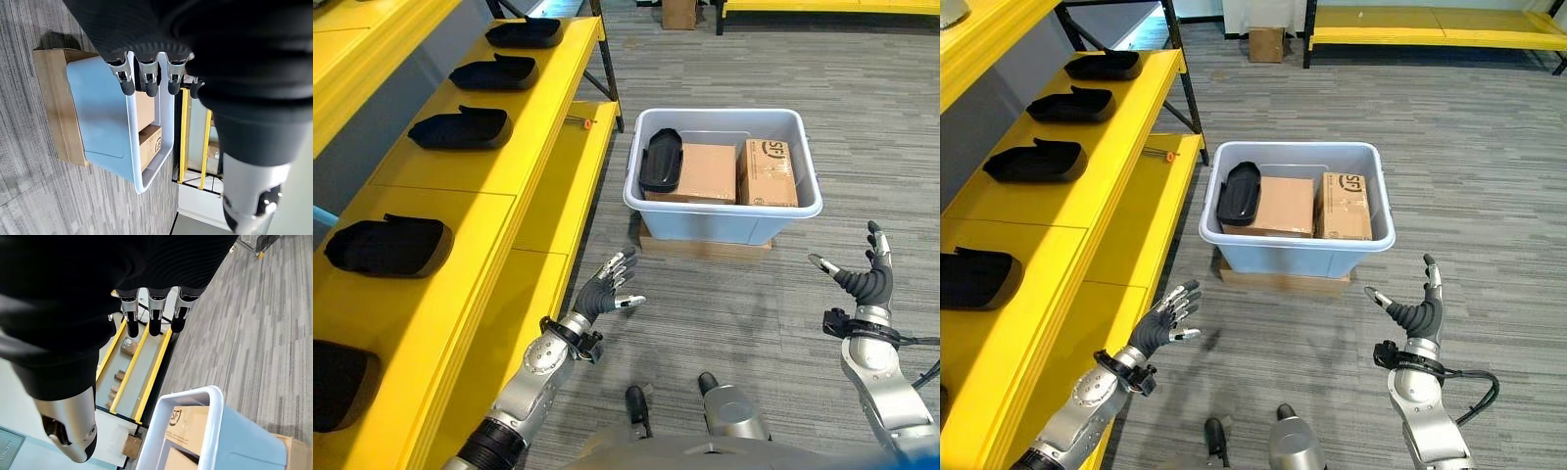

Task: Move parts from the plastic box to the shelf.

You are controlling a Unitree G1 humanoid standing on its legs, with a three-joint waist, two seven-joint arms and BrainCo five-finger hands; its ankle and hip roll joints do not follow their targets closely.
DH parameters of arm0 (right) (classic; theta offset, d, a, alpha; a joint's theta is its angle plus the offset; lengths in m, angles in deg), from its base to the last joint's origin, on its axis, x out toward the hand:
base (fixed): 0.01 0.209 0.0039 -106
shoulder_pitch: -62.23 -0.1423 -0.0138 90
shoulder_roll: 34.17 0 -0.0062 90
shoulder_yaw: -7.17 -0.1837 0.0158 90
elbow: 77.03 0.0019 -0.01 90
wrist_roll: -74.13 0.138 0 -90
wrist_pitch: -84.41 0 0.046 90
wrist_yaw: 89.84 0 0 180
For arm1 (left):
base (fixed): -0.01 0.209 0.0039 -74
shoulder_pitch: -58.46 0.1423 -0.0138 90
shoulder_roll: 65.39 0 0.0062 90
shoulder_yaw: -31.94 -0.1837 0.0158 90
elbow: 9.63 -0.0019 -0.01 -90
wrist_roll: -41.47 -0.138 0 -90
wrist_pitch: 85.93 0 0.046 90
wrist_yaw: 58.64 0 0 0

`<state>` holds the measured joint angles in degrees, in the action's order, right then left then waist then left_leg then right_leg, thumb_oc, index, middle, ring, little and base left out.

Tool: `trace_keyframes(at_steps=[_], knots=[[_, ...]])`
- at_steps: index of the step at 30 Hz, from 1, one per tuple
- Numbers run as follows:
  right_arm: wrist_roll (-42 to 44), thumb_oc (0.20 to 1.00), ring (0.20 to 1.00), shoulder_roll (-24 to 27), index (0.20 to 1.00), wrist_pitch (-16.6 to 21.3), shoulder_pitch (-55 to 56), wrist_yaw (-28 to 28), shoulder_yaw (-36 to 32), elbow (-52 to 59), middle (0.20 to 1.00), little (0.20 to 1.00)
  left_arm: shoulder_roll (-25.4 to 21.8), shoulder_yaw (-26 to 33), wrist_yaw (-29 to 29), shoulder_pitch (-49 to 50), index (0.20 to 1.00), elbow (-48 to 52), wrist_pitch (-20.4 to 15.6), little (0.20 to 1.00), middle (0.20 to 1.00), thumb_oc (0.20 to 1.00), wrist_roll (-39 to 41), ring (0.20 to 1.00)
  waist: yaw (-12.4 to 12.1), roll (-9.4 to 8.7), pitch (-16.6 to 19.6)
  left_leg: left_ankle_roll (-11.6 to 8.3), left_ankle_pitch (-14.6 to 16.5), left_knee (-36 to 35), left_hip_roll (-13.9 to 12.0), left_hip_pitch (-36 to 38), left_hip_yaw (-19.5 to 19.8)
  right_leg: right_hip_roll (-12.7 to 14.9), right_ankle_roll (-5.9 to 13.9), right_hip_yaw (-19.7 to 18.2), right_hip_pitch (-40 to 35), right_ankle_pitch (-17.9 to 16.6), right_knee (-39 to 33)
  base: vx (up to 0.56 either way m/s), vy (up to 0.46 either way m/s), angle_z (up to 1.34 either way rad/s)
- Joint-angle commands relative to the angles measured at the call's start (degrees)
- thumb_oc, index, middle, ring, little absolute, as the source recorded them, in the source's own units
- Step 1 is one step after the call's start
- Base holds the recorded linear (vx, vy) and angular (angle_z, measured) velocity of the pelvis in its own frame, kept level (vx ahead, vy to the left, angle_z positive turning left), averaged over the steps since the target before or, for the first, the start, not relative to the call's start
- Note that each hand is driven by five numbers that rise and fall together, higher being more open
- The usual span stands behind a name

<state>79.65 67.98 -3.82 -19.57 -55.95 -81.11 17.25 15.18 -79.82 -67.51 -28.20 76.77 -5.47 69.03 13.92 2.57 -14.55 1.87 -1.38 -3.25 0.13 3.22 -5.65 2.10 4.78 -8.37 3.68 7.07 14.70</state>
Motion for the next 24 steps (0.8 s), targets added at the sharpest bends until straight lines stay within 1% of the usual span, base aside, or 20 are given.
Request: trace_keyframes(at_steps=[1,2,3,5,6,8,9,11,12,13,15,16,20,24], knots=[[1.4,1.000,1.000,1.8,1.000,4.7,-2.2,-0.3,-0.5,0.8,1.000,1.000,-1.0,3.2,-0.6,0.9,1.000,3.7,-2.4,1.000,1.000,1.000,-1.2,1.000,-1.4,-0.32,0.5,4.88,9.2,4.9,2.2,-0.4,-3.5,-1.5,1.32,5.4,9.0,-4.9,14.0,0.04,0.118,-0.57],[1.7,1.000,1.000,1.8,1.000,4.7,-2.8,-0.9,-0.3,0.4,1.000,1.000,-0.9,3.1,0.0,1.0,1.000,3.6,-2.4,1.000,1.000,1.000,-1.4,1.000,-1.6,-0.38,0.5,4.84,9.4,4.7,2.4,0.0,-3.8,-1.2,1.48,6.1,9.8,-5.3,13.7,0.07,0.056,-0.62],[1.7,1.000,1.000,1.7,1.000,5.0,-3.8,-1.6,0.0,-0.6,1.000,1.000,-0.9,3.0,0.8,0.9,1.000,3.4,-2.2,1.000,1.000,1.000,-1.3,1.000,-1.8,-0.68,0.6,4.69,9.7,4.4,2.6,0.7,-4.4,-1.0,1.68,7.2,10.3,-5.5,11.0,0.08,0.008,-0.64],[1.8,1.000,1.000,1.6,1.000,5.2,-5.1,-1.1,0.5,-1.4,1.000,1.000,-0.6,2.4,1.6,0.0,1.000,2.7,-1.8,1.000,1.000,1.000,-1.5,1.000,-1.3,-1.57,0.6,4.56,10.4,3.9,3.7,2.1,-4.0,-2.0,1.76,6.8,10.9,-6.9,2.9,0.10,-0.046,-0.66],[1.7,1.000,1.000,1.5,1.000,4.8,-5.3,-0.3,0.4,-1.4,1.000,1.000,-0.3,1.9,2.0,-0.5,1.000,2.3,-1.5,1.000,1.000,1.000,-1.6,1.000,-0.7,-1.92,0.6,4.51,10.8,3.4,4.4,3.1,-3.2,-3.1,1.85,6.2,10.8,-8.7,-2.4,0.12,-0.068,-0.41],[2.0,1.000,1.000,1.3,1.000,4.6,-5.1,0.7,0.1,-1.5,1.000,1.000,0.1,1.3,1.9,-0.7,1.000,1.7,-1.3,1.000,1.000,1.000,-1.9,1.000,-0.1,-2.21,0.7,4.50,11.0,2.7,5.2,4.3,-2.1,-4.0,2.24,5.4,11.0,-11.4,-5.6,0.12,-0.072,0.21],[1.8,1.000,1.000,1.0,1.000,4.9,-5.0,1.6,-0.3,-2.2,1.000,1.000,0.4,0.7,1.2,-0.4,1.000,0.9,-2.1,1.000,1.000,1.000,-2.4,1.000,0.2,-2.50,0.7,4.46,11.2,2.1,5.8,5.4,-1.4,-4.3,2.83,5.1,11.7,-14.3,-8.8,0.13,-0.104,0.69],[1.4,1.000,1.000,0.6,1.000,5.6,-5.1,2.6,-0.5,-3.2,1.000,1.000,0.6,-0.3,0.7,0.1,1.000,0.3,-2.9,1.000,1.000,1.000,-3.2,1.000,0.4,-2.68,0.5,4.53,11.6,1.6,6.1,6.6,-0.6,-4.3,3.67,4.7,12.8,-17.2,-10.8,0.11,-0.119,0.45],[1.4,1.000,1.000,0.5,1.000,5.6,-5.1,2.7,-0.7,-3.3,1.000,1.000,0.7,-0.5,0.5,0.2,1.000,0.2,-3.1,1.000,1.000,1.000,-3.4,1.000,0.4,-2.68,0.4,4.59,11.7,1.5,6.2,6.8,-0.4,-4.3,3.79,4.5,13.0,-17.6,-11.1,0.10,-0.137,0.10],[1.4,1.000,1.000,0.5,1.000,5.6,-4.9,3.2,-1.1,-3.4,1.000,1.000,0.5,-1.2,0.3,0.5,1.000,0.4,-3.5,1.000,1.000,1.000,-3.7,1.000,0.7,-2.68,0.3,4.91,12.2,1.4,6.2,7.3,-0.1,-4.1,3.71,4.0,12.7,-17.9,-12.0,0.07,-0.105,0.08],[1.3,1.000,1.000,0.5,1.000,5.5,-4.8,3.4,-1.3,-3.4,1.000,1.000,0.5,-1.3,0.2,0.5,1.000,0.3,-3.6,1.000,1.000,1.000,-3.9,1.000,0.9,-2.66,0.3,4.96,12.2,1.4,6.2,7.3,0.1,-4.1,3.65,3.7,12.3,-18.0,-12.5,0.07,-0.113,0.11],[1.4,1.000,1.000,0.5,1.000,5.6,-4.8,4.1,-1.4,-4.4,1.000,1.000,0.6,-2.1,0.6,0.1,1.000,-0.1,-3.9,1.000,1.000,1.000,-3.5,1.000,1.2,-2.41,0.4,4.79,11.9,1.8,6.0,7.0,0.3,-3.9,3.45,3.0,11.3,-17.8,-12.7,0.09,-0.168,0.14],[0.1,1.000,1.000,0.6,1.000,4.8,-5.2,5.0,-0.5,-4.6,1.000,1.000,0.4,-2.3,1.1,-0.1,1.000,-0.2,-4.1,1.000,1.000,1.000,-2.6,1.000,1.0,-2.03,0.4,4.57,11.7,2.6,5.4,6.1,-0.5,-3.7,2.65,3.0,9.3,-15.3,-11.7,0.09,-0.188,0.32],[-0.9,1.000,1.000,1.3,1.000,4.6,-4.6,6.5,-0.9,-4.2,1.000,1.000,0.1,-2.1,0.1,0.5,1.000,0.1,-4.0,1.000,1.000,1.000,-2.0,1.000,0.8,-1.68,0.5,4.08,11.4,3.3,4.4,5.0,-1.0,-3.4,1.57,2.6,6.3,-12.3,-11.2,0.10,-0.173,-0.02]])
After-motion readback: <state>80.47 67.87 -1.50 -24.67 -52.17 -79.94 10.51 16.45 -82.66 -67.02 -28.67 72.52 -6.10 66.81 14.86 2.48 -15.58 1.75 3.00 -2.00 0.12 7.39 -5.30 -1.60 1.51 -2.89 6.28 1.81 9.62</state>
